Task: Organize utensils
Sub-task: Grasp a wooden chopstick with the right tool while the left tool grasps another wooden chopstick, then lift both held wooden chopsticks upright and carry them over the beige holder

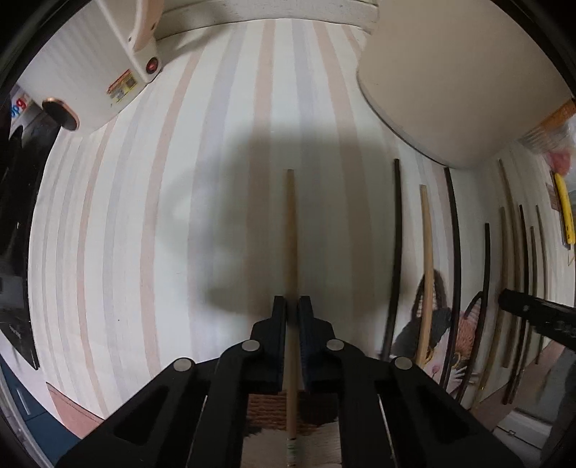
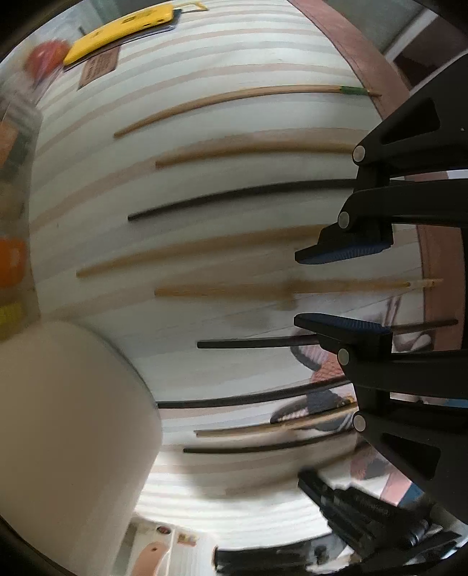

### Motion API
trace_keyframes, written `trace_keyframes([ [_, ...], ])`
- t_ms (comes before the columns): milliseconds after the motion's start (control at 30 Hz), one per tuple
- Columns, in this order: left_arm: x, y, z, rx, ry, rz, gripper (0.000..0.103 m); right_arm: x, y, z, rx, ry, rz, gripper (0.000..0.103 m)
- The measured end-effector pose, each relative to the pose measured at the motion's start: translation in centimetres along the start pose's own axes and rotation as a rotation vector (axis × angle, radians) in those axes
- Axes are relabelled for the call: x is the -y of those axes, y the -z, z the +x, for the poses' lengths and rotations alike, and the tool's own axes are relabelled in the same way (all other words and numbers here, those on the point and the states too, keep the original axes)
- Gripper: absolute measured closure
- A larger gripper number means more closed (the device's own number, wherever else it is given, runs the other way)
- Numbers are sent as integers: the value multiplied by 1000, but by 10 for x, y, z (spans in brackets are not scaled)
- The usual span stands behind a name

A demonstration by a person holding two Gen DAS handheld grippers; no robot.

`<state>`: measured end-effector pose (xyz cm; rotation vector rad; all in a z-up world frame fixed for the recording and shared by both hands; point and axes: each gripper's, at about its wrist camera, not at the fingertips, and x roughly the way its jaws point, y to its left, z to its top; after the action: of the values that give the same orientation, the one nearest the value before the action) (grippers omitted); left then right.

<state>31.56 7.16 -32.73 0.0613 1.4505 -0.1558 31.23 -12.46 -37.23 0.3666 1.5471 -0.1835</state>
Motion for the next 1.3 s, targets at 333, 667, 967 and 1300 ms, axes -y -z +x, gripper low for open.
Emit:
trace_keyframes([
  [333, -73, 3, -6, -38, 63, -20, 92, -26, -1, 18, -52, 85, -29, 95],
  [667, -77, 3, -7, -37, -9, 60, 98, -24, -24, 20, -141, 115, -63, 93],
  [967, -114, 25, -26, 39, -72, -44, 99, 7, -20, -10, -39, 77, -35, 96],
  [1300, -130, 18, -94, 183, -188, -173, 99, 15, -15, -76, 179, 18, -105, 96],
])
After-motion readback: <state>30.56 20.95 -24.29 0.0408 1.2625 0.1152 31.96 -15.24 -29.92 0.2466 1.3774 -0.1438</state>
